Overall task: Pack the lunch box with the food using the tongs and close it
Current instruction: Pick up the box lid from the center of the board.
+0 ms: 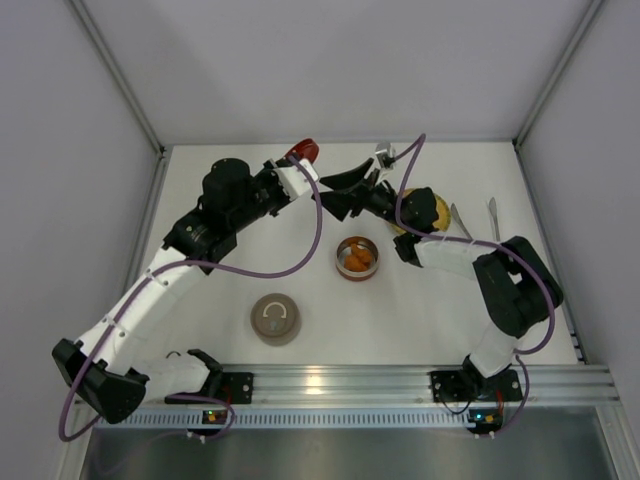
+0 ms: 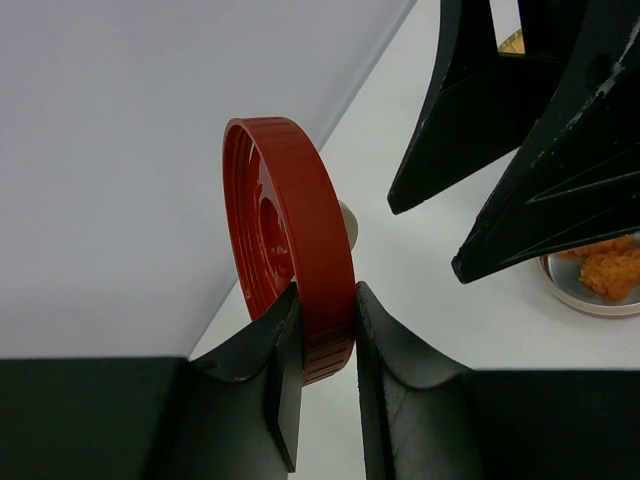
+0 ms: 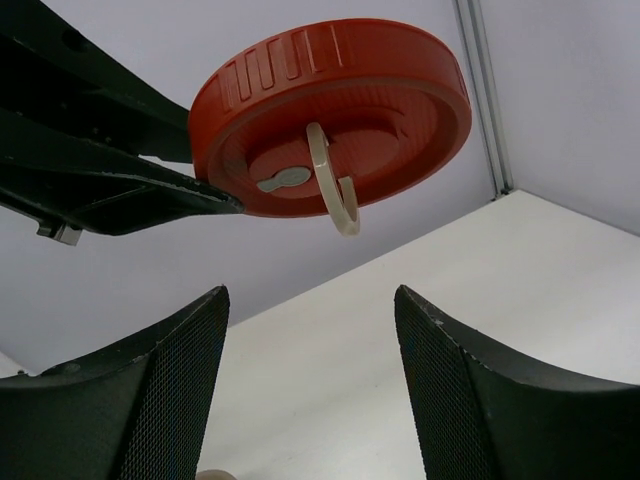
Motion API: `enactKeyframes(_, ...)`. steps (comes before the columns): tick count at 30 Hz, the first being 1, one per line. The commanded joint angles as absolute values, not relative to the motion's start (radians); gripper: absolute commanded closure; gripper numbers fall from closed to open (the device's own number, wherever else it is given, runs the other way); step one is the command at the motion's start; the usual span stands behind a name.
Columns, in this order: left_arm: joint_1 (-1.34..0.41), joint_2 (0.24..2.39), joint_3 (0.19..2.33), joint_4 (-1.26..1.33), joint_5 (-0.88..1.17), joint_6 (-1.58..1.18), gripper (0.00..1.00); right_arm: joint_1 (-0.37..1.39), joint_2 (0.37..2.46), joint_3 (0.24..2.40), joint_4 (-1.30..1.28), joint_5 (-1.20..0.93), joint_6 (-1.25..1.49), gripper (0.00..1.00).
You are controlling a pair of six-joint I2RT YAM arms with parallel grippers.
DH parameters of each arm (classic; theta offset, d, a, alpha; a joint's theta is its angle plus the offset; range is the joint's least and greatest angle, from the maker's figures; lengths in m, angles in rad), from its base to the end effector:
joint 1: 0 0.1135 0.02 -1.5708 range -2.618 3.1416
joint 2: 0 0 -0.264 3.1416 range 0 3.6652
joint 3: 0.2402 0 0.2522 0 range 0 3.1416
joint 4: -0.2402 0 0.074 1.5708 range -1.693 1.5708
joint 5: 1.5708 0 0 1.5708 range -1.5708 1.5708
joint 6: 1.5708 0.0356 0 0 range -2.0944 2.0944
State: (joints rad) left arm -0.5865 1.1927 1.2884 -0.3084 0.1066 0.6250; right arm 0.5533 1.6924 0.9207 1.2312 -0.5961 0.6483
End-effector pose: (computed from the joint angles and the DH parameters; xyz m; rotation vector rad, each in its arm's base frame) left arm 0.2208 -0.1512 0.4189 1.0772 1.4205 -0.0673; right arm 0.2976 0.2073 0.2936 -0.5260 1.2038 1.3704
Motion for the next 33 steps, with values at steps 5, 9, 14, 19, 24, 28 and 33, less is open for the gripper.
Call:
enactKeyframes(5,-0.606,1.155,1.347,-0.311,0.12,0.558,1.0,0.569,1.712,0.982,1.549,-0.618,0.627,0.34)
enactKeyframes(9,-0.617,1.152,1.344,-0.311,0.124,0.537,1.0,0.569,1.71,0.992,1.546,-0.624,0.627,0.34)
enactKeyframes(14,-0.627,1.154,1.338,-0.308,0.123,0.526,1.0,0.571,1.715,1.022,1.532,-0.624,0.618,0.34)
enactKeyframes(19,-0.634,1.152,1.336,-0.318,0.121,0.523,1.0,0.569,1.721,1.046,1.534,-0.632,0.621,0.35)
enactKeyframes(24,-0.641,1.15,1.339,-0.321,0.123,0.509,1.0,0.569,1.729,1.063,1.534,-0.641,0.621,0.41)
enactKeyframes(28,-0.653,1.149,1.341,-0.325,0.118,0.499,1.0,0.569,1.74,1.074,1.532,-0.65,0.615,0.46)
enactKeyframes(33,-0.658,1.146,1.345,-0.327,0.12,0.477,1.0,0.569,1.741,1.075,1.534,-0.661,0.606,0.54)
